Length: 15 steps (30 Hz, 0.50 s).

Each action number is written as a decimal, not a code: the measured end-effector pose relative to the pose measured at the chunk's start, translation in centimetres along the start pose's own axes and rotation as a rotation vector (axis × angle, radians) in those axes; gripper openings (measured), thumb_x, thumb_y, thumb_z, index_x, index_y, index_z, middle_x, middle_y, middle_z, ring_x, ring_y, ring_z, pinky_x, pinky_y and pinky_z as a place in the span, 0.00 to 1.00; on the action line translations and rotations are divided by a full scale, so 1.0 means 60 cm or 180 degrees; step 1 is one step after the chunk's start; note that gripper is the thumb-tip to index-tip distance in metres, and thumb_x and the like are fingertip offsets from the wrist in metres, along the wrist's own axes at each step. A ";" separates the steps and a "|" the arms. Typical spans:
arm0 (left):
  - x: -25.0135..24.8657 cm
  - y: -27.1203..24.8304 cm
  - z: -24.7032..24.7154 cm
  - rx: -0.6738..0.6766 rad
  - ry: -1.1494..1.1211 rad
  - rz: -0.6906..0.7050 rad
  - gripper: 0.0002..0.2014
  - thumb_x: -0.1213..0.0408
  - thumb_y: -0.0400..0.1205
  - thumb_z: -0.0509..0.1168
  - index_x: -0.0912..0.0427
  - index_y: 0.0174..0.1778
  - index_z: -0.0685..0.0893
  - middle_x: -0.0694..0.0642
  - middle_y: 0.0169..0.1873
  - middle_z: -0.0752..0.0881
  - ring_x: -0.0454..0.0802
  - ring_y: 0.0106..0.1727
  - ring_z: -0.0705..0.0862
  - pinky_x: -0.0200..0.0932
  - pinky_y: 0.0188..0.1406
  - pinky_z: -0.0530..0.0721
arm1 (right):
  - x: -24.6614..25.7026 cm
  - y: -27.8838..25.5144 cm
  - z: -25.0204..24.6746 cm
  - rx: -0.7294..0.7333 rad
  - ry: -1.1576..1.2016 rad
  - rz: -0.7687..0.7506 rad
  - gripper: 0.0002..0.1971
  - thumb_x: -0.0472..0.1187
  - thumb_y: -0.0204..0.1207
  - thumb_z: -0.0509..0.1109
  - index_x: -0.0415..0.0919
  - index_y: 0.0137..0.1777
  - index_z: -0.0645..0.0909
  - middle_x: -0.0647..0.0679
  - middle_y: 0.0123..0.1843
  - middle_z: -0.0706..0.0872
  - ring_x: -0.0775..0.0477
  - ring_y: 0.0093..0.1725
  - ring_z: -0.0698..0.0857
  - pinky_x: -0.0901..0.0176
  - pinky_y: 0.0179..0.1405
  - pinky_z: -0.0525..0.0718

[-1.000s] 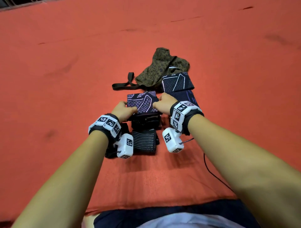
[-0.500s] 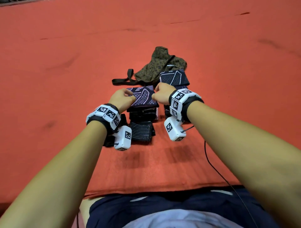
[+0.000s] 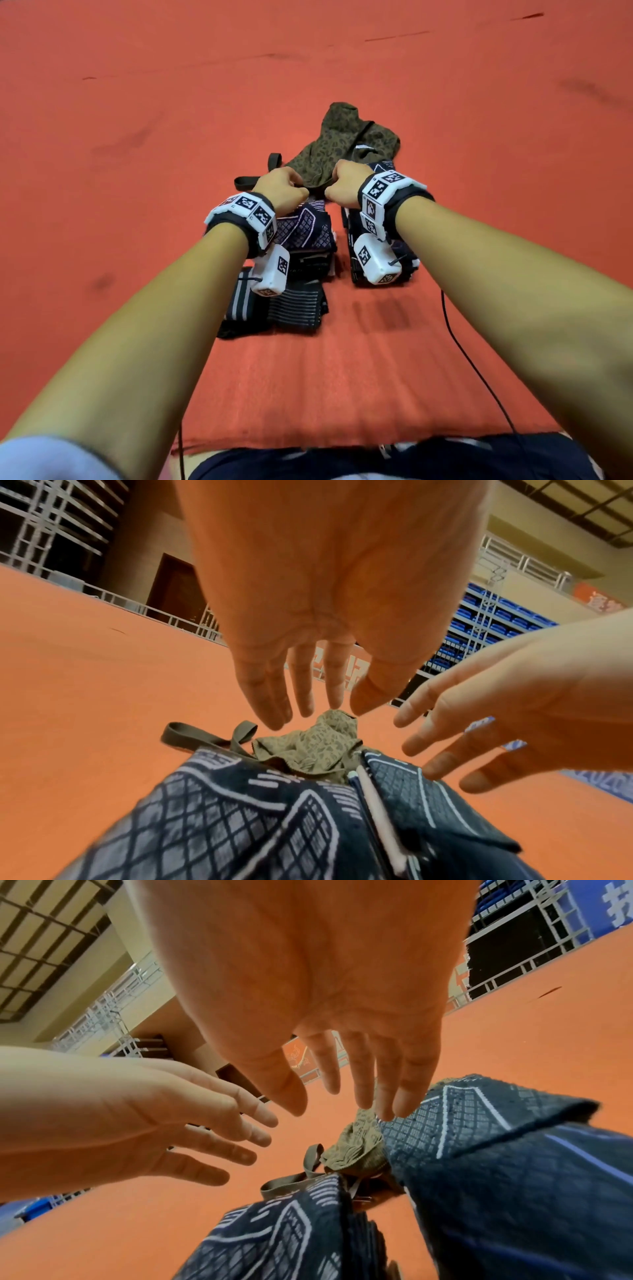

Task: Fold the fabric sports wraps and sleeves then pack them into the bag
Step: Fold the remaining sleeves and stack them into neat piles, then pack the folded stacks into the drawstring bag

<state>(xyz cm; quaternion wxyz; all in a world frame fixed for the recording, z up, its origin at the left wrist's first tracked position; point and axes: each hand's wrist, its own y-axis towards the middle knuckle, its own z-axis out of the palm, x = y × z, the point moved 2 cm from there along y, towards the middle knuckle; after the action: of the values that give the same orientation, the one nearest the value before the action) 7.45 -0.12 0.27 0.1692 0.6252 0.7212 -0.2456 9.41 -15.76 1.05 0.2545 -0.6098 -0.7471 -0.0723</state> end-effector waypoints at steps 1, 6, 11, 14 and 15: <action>-0.001 0.018 0.000 0.0058 0.0060 -0.0006 0.15 0.61 0.81 0.66 0.57 0.64 0.83 0.59 0.59 0.88 0.58 0.59 0.86 0.43 0.53 0.82 | -0.001 0.016 -0.003 0.0018 -0.0016 0.0027 0.06 0.40 0.79 0.66 0.40 0.49 0.72 0.44 0.39 0.77 0.44 0.36 0.75 0.55 0.27 0.67; 0.007 0.106 0.012 0.0428 0.0442 -0.0063 0.18 0.57 0.81 0.67 0.56 0.67 0.81 0.57 0.62 0.86 0.58 0.61 0.84 0.42 0.52 0.77 | 0.002 0.098 0.002 0.0223 -0.0324 0.0084 0.15 0.39 0.80 0.65 0.34 0.64 0.73 0.36 0.56 0.82 0.36 0.47 0.80 0.54 0.36 0.75; 0.016 0.154 0.028 0.0703 0.0593 -0.0232 0.19 0.60 0.82 0.65 0.56 0.70 0.82 0.60 0.67 0.84 0.60 0.68 0.81 0.45 0.63 0.78 | 0.004 0.152 0.026 0.0407 -0.0743 0.0028 0.21 0.43 0.79 0.67 0.34 0.69 0.74 0.32 0.69 0.79 0.28 0.68 0.78 0.44 0.61 0.78; 0.015 0.162 0.025 0.0866 0.0583 -0.0309 0.19 0.59 0.84 0.64 0.59 0.70 0.82 0.62 0.67 0.84 0.62 0.68 0.81 0.47 0.63 0.79 | 0.005 0.163 0.030 0.0435 -0.0925 0.0093 0.23 0.46 0.80 0.68 0.38 0.73 0.73 0.36 0.72 0.76 0.30 0.73 0.72 0.38 0.70 0.72; 0.015 0.163 0.023 0.0920 0.0595 -0.0321 0.19 0.58 0.84 0.64 0.60 0.71 0.81 0.62 0.68 0.84 0.62 0.68 0.81 0.48 0.64 0.79 | 0.005 0.166 0.030 0.0443 -0.0985 0.0094 0.24 0.46 0.79 0.68 0.39 0.73 0.74 0.37 0.73 0.76 0.30 0.74 0.70 0.38 0.71 0.70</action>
<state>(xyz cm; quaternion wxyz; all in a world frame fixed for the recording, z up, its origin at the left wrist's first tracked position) 16.88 0.81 -2.75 -0.0027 0.6261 0.7215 -0.2957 18.29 -12.30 -2.34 0.1791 -0.6055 -0.7715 0.0781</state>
